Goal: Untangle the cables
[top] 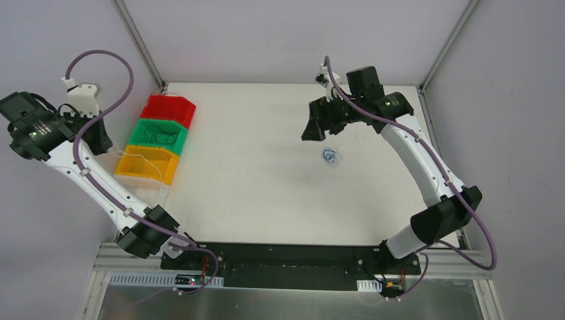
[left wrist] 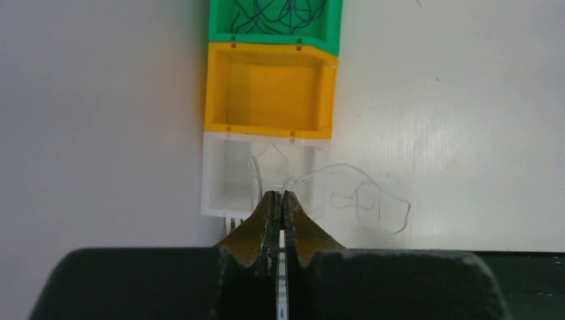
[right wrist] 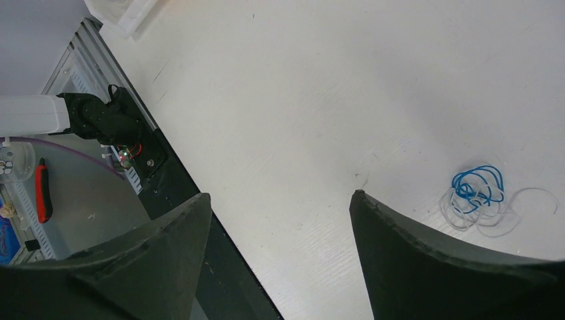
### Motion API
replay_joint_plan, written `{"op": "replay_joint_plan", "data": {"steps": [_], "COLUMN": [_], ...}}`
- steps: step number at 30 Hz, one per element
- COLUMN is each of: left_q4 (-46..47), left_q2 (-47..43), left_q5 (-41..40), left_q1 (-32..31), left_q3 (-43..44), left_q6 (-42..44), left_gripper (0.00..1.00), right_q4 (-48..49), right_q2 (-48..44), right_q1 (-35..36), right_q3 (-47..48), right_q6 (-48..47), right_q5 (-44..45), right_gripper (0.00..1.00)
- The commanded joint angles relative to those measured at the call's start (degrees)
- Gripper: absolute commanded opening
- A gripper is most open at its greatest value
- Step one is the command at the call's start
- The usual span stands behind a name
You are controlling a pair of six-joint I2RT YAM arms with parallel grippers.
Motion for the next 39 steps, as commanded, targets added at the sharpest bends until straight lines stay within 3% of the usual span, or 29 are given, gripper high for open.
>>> {"op": "replay_joint_plan", "data": {"steps": [1,10,19,23,33,39], "left_q4": [-8.67,-11.47,-4.6,-0.75,25.74,36.92], "left_q2": [2.59,7.52,9.25,7.01,1.04,2.01], "left_q5": [1.13,2.59,1.36,0.43,-2.74,-7.77], "left_q1": [5.08,13.01,13.61,13.56,10.12,6.0], "left_q3": [6.16,10.79,8.41,-1.72,-32.55,-43.48], "left_q6": [9.86,15.53,14.23,15.73,8.37,4.99], "left_gripper": [0.0,0.0,0.0,0.0,0.0,0.0], "right_q4": [-1.97,-1.35,-2.32,-2.62,-7.24,-9.26], "right_q2": [1.65,3.63,5.35,5.04,8.21,9.9], "right_q1": [-0.21,-0.24,-0.2,-0.13,-2.4,-3.74], "right_q3": [4.51,5.3,7.37,6.65,7.14,8.31], "right_q6": [-0.78,2.13,2.8,2.84,2.14,1.21], "right_q5": [-2.43,-3.32,-3.66,-3.54,-2.36,-1.96], "right_gripper": [0.79,0.79,0.8,0.8,0.8,0.8]}}
